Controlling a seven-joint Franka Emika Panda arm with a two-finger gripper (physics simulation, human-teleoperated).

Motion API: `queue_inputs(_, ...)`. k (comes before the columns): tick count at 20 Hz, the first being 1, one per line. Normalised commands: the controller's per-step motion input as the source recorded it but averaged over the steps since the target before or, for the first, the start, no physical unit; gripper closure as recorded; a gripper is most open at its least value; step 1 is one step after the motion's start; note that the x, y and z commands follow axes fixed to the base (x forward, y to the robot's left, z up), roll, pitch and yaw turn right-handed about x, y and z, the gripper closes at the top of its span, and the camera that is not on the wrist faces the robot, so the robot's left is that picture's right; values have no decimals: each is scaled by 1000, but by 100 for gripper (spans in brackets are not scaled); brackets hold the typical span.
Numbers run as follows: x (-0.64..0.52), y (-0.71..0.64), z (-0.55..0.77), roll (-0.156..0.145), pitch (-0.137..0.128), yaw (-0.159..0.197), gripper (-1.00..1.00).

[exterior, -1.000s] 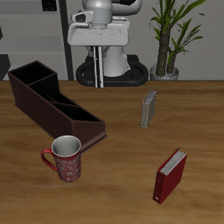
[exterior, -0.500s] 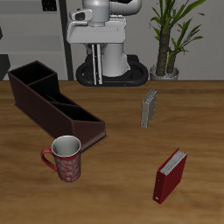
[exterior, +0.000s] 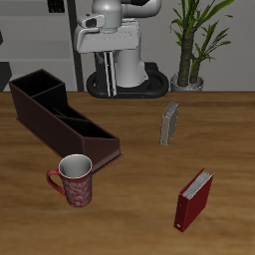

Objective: Place the striped book into the right desk caddy's front compartment

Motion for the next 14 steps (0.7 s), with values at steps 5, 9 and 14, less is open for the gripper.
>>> queue_inputs(5, -169, -198, 31, -43, 2, 63, 100)
queue_inputs(9, -235, -200, 139, -48, -26, 41, 100)
queue_inputs(14, -134, -145, 99, -41, -10, 60, 100)
